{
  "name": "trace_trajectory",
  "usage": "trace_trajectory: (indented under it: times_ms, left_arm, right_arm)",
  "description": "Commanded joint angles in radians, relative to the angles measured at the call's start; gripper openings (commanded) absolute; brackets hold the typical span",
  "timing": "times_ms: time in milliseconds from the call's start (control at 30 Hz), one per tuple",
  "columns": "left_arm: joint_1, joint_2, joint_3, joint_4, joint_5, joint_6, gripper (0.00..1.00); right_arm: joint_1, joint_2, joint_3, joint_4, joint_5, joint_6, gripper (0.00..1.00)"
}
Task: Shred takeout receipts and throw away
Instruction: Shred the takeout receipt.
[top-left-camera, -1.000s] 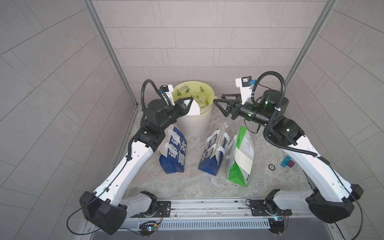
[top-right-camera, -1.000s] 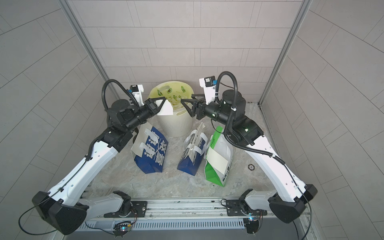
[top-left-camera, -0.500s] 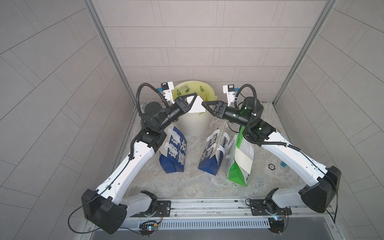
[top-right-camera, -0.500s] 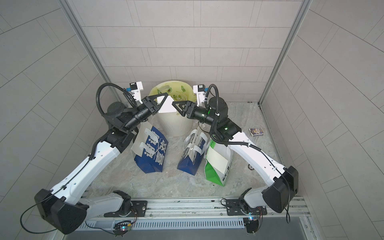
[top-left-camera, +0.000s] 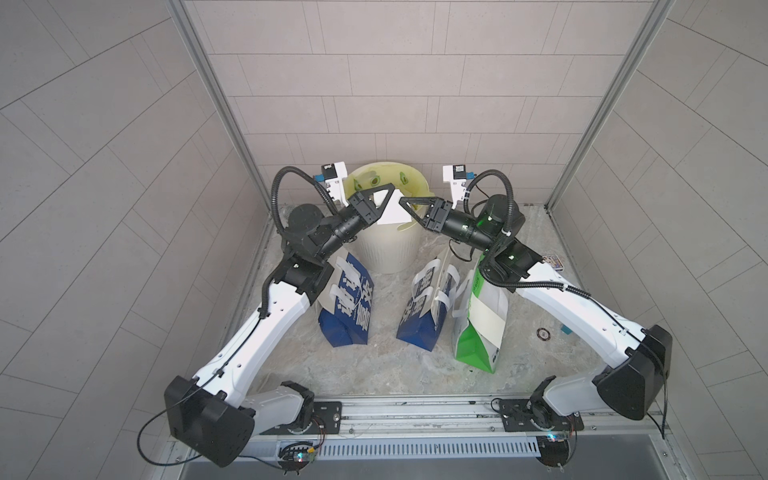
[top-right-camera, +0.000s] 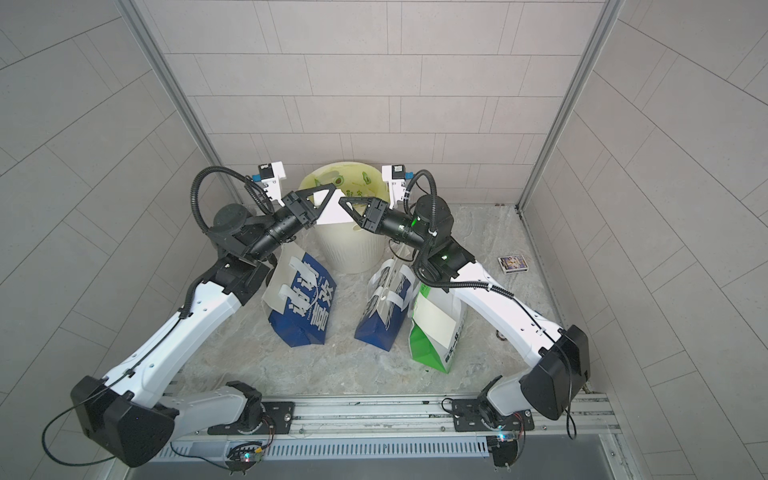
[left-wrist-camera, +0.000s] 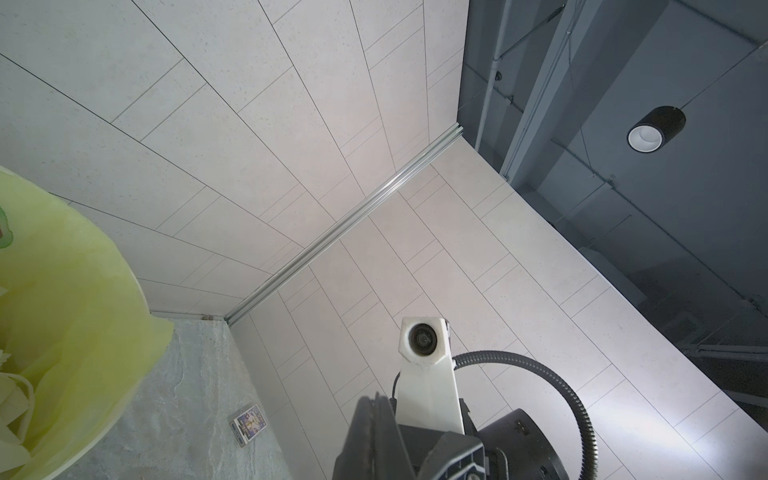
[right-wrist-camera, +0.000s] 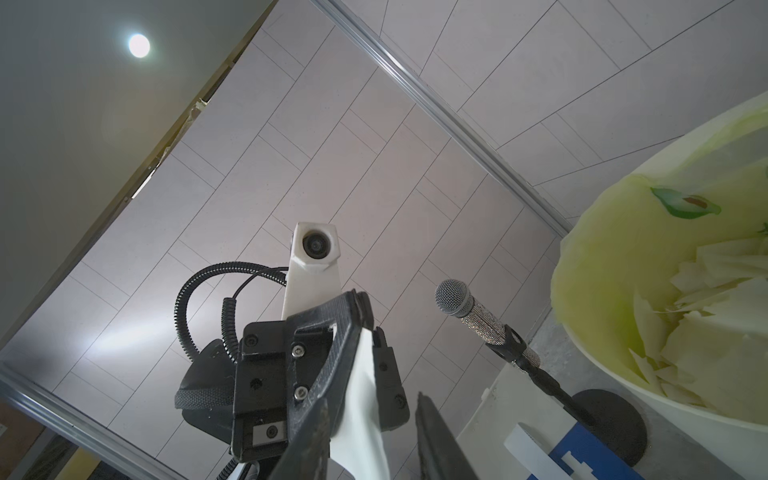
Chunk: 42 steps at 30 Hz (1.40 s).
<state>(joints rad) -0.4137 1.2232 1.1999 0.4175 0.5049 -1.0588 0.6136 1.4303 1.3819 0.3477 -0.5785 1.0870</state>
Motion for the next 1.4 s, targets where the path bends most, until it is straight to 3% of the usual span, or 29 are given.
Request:
trace_trajectory:
  times_ms: [0, 100, 200, 300, 367, 433, 500, 567, 700, 867, 1000, 1267, 1367]
  left_arm:
    - [-0.005, 0.006, 0.008, 0.054, 0.008, -0.015, 0.00]
    - [-0.007, 0.013, 0.003, 0.088, -0.002, -0.037, 0.00]
    - [-0.008, 0.016, 0.000, 0.101, 0.003, -0.038, 0.01]
    - [-0.001, 0.006, 0.023, 0.050, 0.037, 0.022, 0.33]
    - [0.007, -0.008, 0.075, -0.088, 0.052, 0.115, 0.53]
    - [0.012, -0.024, 0.122, -0.221, 0.048, 0.213, 0.65]
    - [0.013, -0.034, 0.159, -0.336, 0.046, 0.303, 0.70]
    - [0.013, -0.046, 0.179, -0.426, 0.015, 0.381, 0.71]
    - [0.011, -0.073, 0.175, -0.469, -0.004, 0.443, 0.71]
    - [0.001, -0.039, 0.218, -0.535, 0.206, 0.518, 0.71]
    - [-0.019, 0.008, 0.264, -0.536, 0.393, 0.517, 0.74]
    - [-0.056, 0.053, 0.295, -0.612, 0.531, 0.568, 0.70]
    - [-0.056, 0.043, 0.296, -0.636, 0.538, 0.590, 0.63]
  right_arm:
    - [0.006, 0.007, 0.034, 0.048, -0.013, 0.021, 0.25]
    - [0.005, 0.010, 0.039, 0.045, -0.025, 0.014, 0.02]
    - [0.002, 0.004, 0.039, 0.033, -0.033, -0.009, 0.00]
    - [-0.021, -0.022, 0.035, -0.024, -0.050, -0.070, 0.00]
    - [-0.049, -0.058, 0.026, -0.116, -0.064, -0.163, 0.00]
    - [-0.064, -0.098, 0.023, -0.251, -0.070, -0.313, 0.00]
    - [-0.068, -0.132, 0.037, -0.403, -0.072, -0.496, 0.00]
    - [-0.068, -0.164, 0.054, -0.550, -0.084, -0.658, 0.00]
    - [-0.077, -0.203, 0.084, -0.737, -0.121, -0.847, 0.00]
    - [-0.078, -0.236, 0.091, -0.823, -0.208, -0.962, 0.00]
    - [-0.077, -0.234, 0.093, -0.808, -0.280, -0.950, 0.00]
    - [-0.077, -0.200, 0.087, -0.622, -0.358, -0.782, 0.00]
    - [-0.077, -0.184, 0.092, -0.583, -0.372, -0.735, 0.00]
